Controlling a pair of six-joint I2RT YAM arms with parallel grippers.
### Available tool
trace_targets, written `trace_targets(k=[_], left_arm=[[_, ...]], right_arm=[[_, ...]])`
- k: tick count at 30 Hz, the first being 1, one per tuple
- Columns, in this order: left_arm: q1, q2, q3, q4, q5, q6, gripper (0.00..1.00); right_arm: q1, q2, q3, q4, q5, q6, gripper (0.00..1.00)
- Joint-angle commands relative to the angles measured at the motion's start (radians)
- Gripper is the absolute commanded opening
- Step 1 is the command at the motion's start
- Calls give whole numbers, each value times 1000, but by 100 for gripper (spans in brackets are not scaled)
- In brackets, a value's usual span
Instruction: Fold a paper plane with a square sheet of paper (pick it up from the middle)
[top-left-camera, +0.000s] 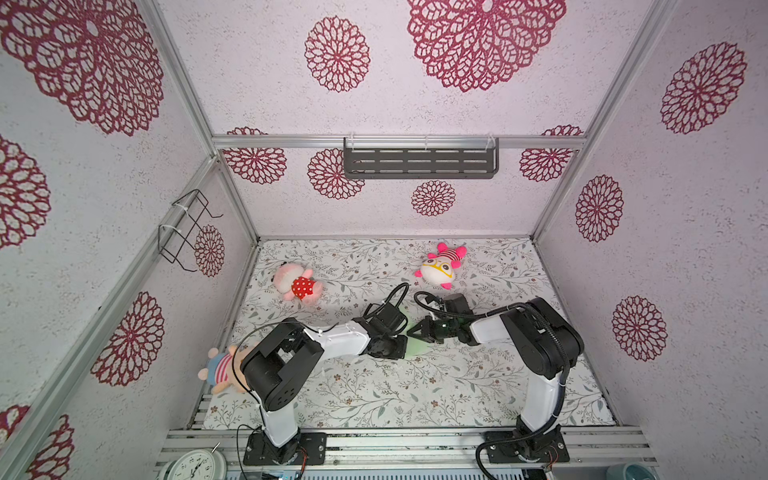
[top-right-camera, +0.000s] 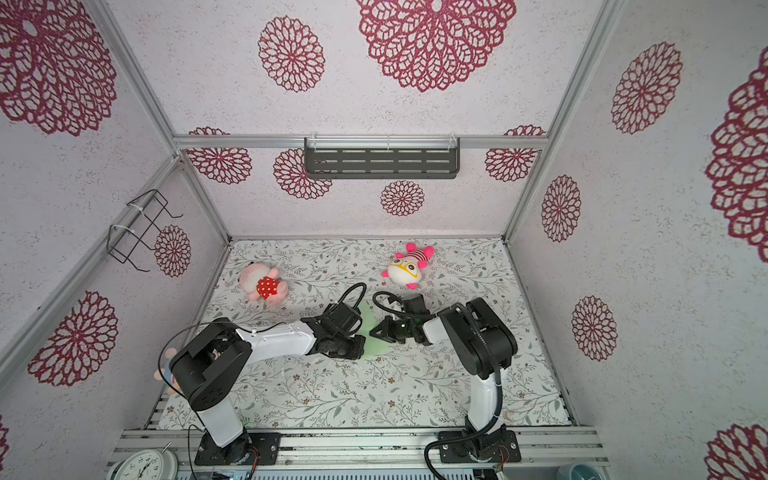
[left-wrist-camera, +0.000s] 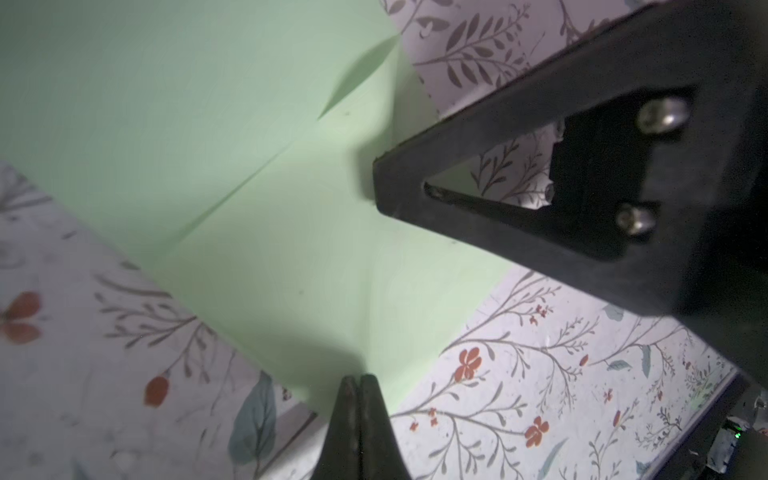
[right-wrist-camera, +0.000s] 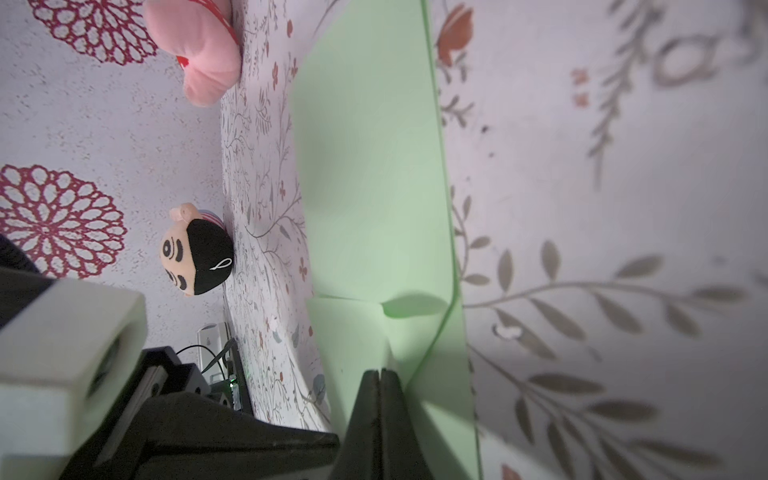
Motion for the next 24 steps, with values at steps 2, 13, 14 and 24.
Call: trace_targets(k=[2, 13, 14, 24], left_arm=[[-2, 12, -28, -46, -20, -3, 0], [-3, 10, -27, -50, -21, -5, 0], [-3, 11, -25, -52, -23, -4, 0], [-3, 19, -9, -59, -25, 2, 0]], right_arm=[[-36, 54, 17, -89, 138, -23, 5], [-70, 52, 87, -140, 174, -14, 5], [-69, 35, 90, -139, 167, -10, 5], [-20, -163, 17, -103, 144, 15, 7]])
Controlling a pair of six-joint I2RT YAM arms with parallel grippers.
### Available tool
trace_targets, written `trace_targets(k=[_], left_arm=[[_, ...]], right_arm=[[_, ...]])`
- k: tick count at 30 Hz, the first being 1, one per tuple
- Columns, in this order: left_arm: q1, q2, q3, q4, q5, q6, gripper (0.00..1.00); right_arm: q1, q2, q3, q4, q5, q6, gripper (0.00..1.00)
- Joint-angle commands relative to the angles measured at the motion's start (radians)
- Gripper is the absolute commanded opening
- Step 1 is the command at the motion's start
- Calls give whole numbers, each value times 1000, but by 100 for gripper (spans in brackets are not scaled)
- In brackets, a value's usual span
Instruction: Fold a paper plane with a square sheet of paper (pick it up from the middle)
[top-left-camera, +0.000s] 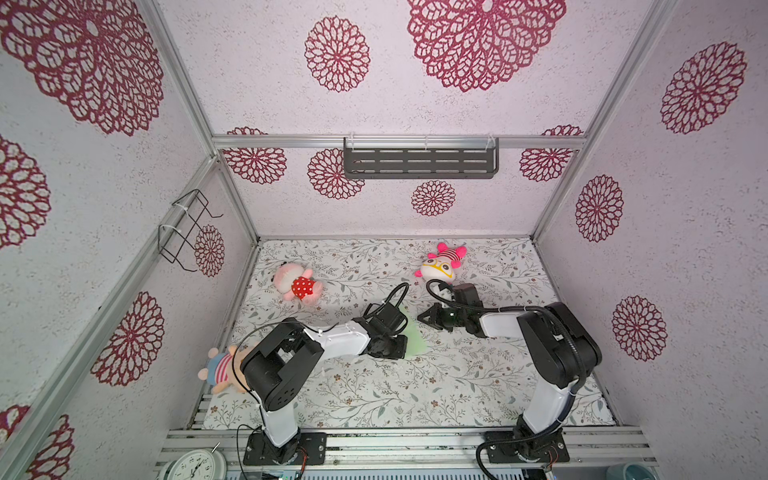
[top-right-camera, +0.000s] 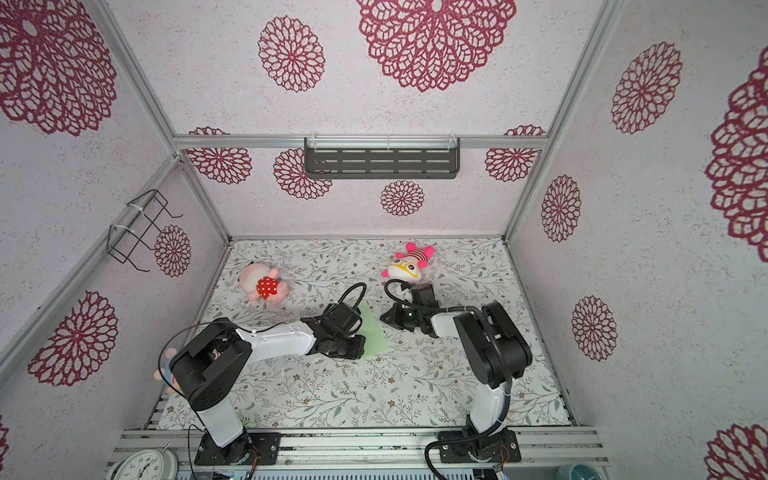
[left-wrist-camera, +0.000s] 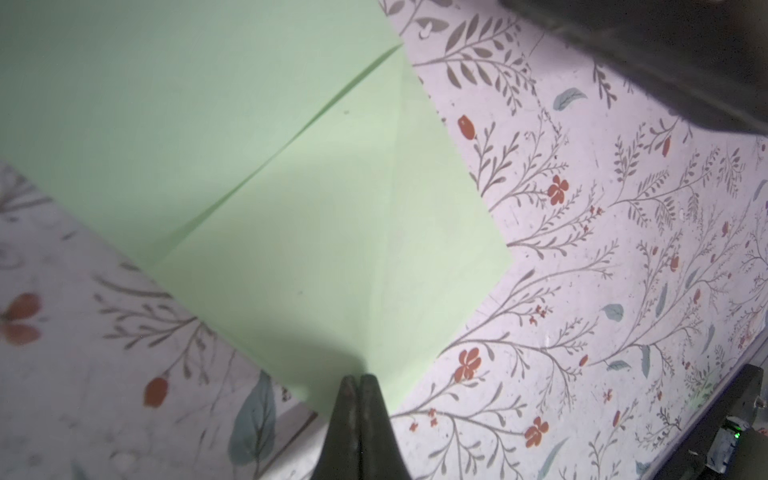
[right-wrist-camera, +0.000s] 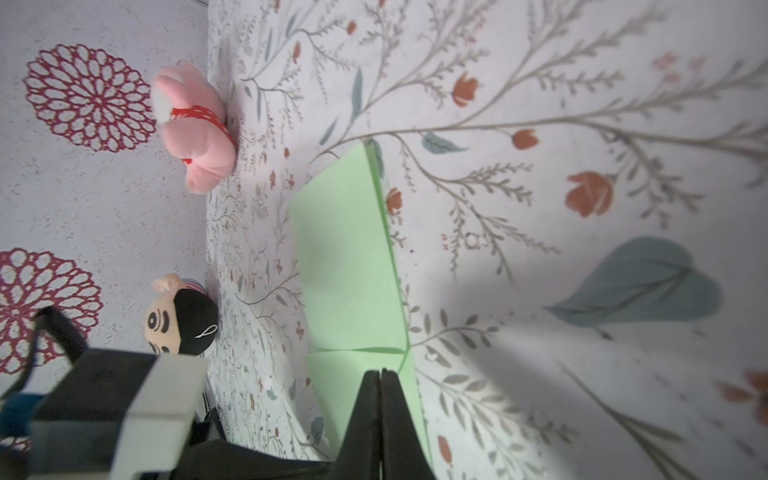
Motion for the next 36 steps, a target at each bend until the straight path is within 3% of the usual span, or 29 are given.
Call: trace_targets(k=[1, 7, 36], left_arm=[[-2, 20, -6, -61, -20, 3, 0], [-3, 22, -2, -68, -23, 4, 0], [-126, 45, 115, -223, -165, 76, 0]], right_arm=[[43, -26, -17, 2, -1, 8, 7], [97, 44, -10, 44, -40, 36, 7], [91, 166, -17, 13, 7, 136, 5]])
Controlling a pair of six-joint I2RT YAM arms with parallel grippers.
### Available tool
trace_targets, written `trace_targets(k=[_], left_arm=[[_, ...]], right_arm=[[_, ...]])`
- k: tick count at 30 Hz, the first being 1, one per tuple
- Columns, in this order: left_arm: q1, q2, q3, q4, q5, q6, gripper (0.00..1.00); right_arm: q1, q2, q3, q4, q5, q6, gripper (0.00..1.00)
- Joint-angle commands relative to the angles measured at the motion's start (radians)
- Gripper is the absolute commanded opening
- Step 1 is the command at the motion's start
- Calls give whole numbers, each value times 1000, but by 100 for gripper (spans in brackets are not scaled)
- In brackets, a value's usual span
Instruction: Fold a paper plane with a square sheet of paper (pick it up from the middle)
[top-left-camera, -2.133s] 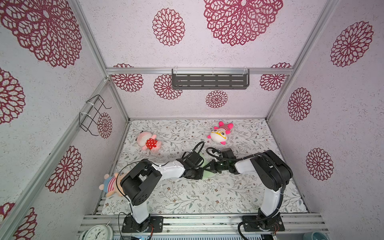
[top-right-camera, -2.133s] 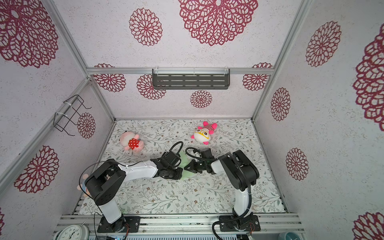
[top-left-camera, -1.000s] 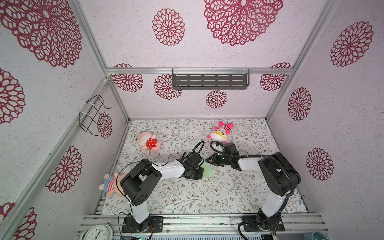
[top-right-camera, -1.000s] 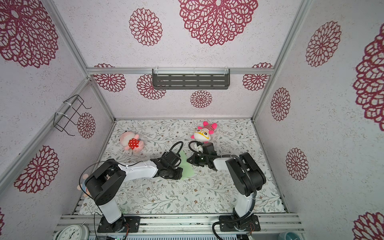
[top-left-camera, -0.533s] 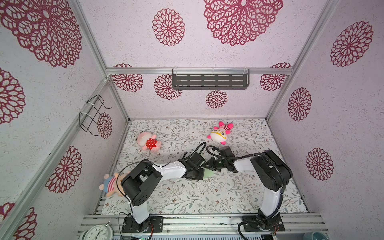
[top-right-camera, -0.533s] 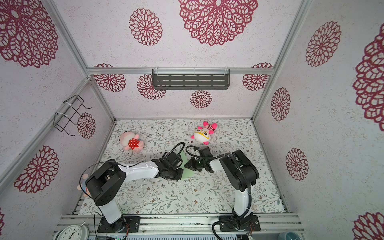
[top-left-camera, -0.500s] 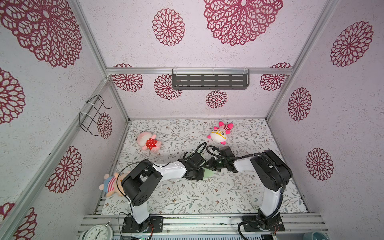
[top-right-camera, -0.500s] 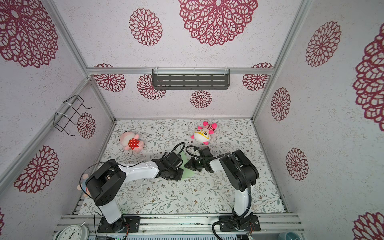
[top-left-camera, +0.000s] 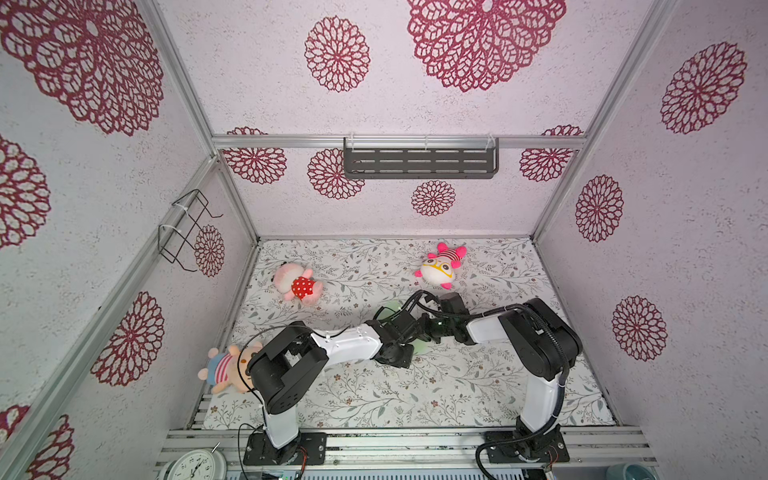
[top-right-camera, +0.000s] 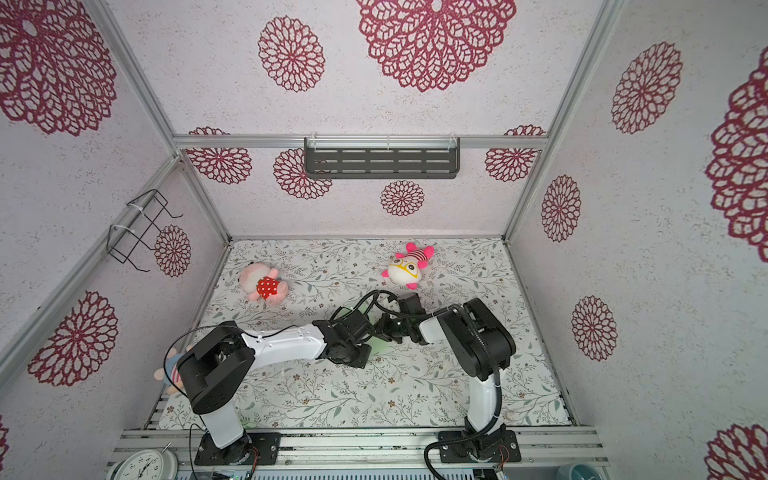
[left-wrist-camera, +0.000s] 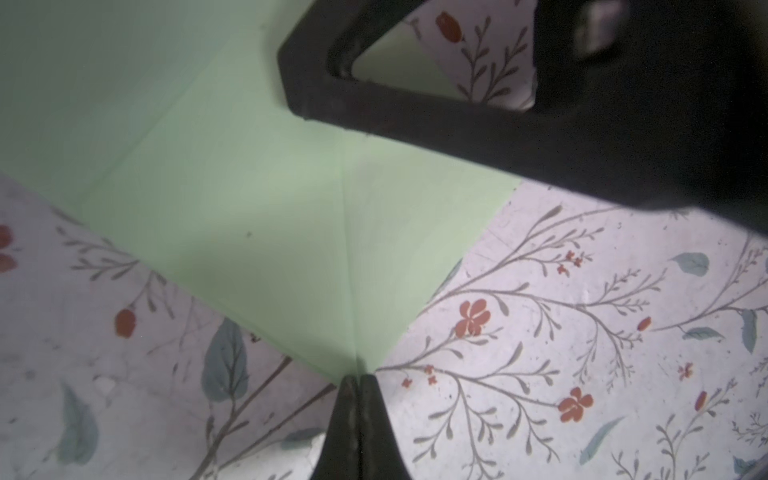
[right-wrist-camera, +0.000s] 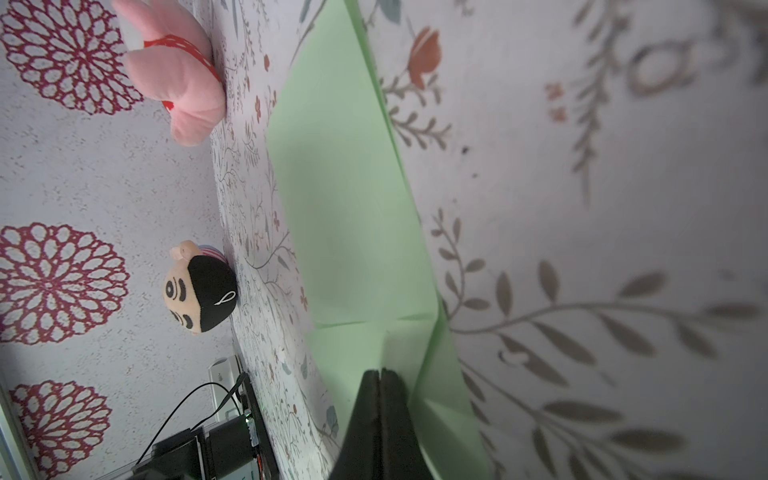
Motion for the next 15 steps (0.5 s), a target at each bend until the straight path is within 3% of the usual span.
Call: trace_targets(k=[1, 6, 11, 15], left_arm=[[-14, 23, 18, -37, -19, 24, 0], [-4, -41, 8, -38, -18, 24, 0], [70, -159, -40, 36, 29, -22, 0], [139, -221, -100, 124, 78, -84, 11]], right_arm=[[-5, 43, -7, -77, 67, -1, 5], [-6, 25, 0, -57, 49, -1, 5], [-7, -53, 13, -17, 20, -5, 10], [-7, -118, 9, -6, 22, -11, 18]])
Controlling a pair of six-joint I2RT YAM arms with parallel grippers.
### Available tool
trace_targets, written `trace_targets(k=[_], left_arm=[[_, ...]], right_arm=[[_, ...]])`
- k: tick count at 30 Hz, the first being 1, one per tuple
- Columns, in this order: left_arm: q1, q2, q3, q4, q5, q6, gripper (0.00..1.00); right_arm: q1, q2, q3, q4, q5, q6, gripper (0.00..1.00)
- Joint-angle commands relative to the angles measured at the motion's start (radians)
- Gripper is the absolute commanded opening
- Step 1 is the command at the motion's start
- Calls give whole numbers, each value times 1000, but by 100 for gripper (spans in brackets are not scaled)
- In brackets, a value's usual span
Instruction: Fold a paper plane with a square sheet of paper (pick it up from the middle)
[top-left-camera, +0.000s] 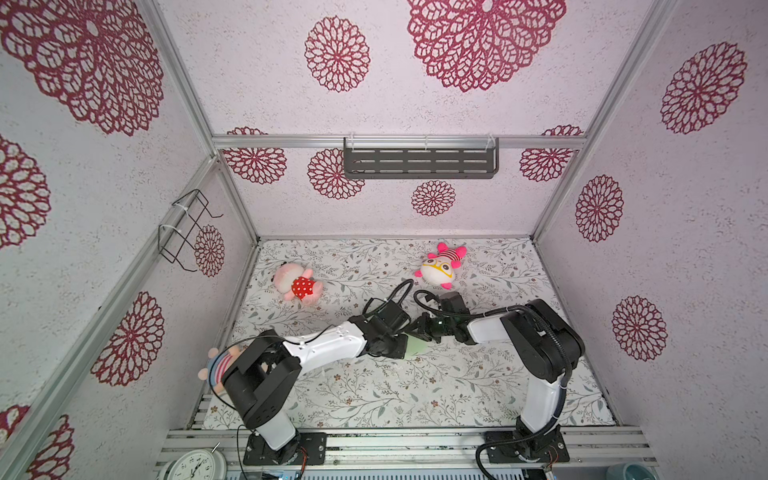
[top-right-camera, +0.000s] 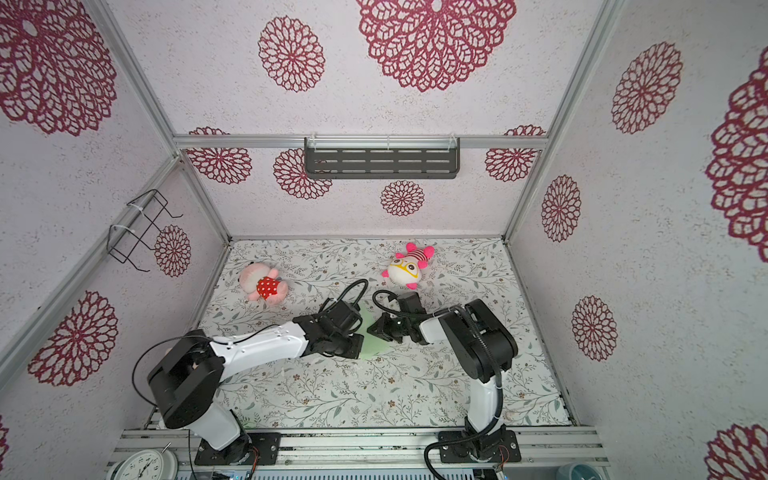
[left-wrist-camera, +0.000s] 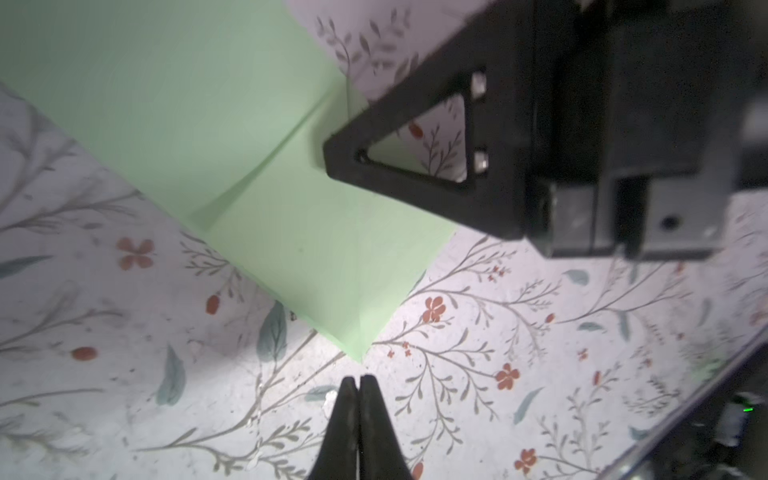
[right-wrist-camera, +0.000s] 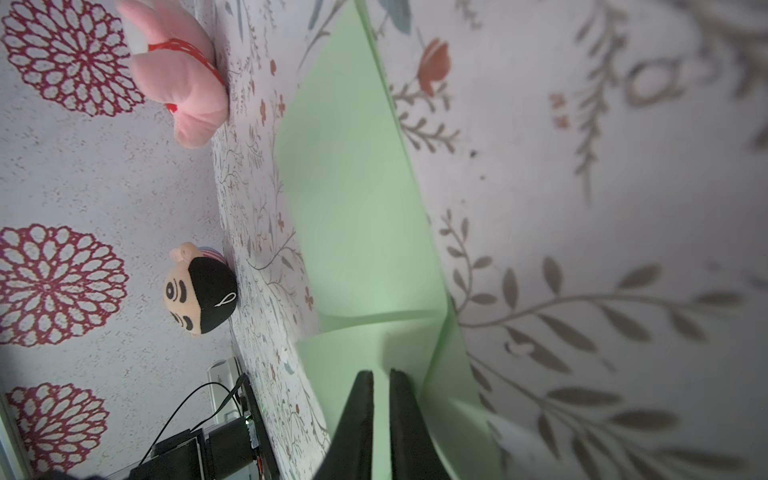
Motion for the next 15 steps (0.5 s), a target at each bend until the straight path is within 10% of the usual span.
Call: trace_targets(k=[1, 15], left_arm=[[59, -39, -44, 105, 52, -68, 13], [149, 80, -9, 201, 144, -131, 30]], right_arm=[[-5, -97, 3, 9, 22, -16, 21], [-35, -109, -60, 26, 67, -12, 46]])
